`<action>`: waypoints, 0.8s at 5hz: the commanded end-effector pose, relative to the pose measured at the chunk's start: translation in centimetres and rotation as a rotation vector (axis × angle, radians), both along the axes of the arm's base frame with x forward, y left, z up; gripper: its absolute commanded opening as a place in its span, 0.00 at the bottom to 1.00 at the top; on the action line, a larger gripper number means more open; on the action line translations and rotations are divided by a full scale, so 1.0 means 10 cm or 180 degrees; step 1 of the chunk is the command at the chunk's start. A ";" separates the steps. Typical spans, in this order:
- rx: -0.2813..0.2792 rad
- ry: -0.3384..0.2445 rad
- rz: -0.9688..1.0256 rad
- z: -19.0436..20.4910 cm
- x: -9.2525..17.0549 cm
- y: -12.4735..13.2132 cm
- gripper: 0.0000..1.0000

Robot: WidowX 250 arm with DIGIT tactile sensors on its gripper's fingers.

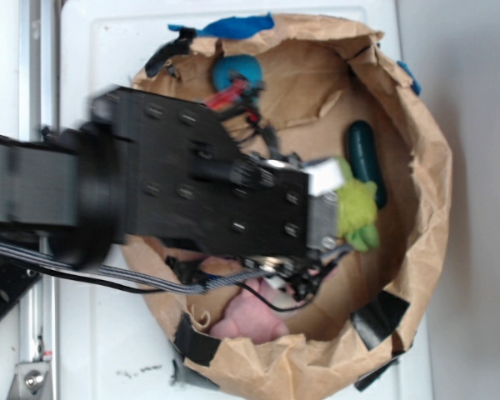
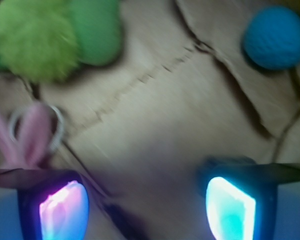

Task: Grab the pink bunny.

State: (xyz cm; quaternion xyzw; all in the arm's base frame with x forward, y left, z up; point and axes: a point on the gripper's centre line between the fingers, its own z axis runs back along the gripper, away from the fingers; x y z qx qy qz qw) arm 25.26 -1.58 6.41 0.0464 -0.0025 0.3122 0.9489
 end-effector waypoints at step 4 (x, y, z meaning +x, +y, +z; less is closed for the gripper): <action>-0.0427 -0.0446 -0.0471 0.08 0.16 -0.42 1.00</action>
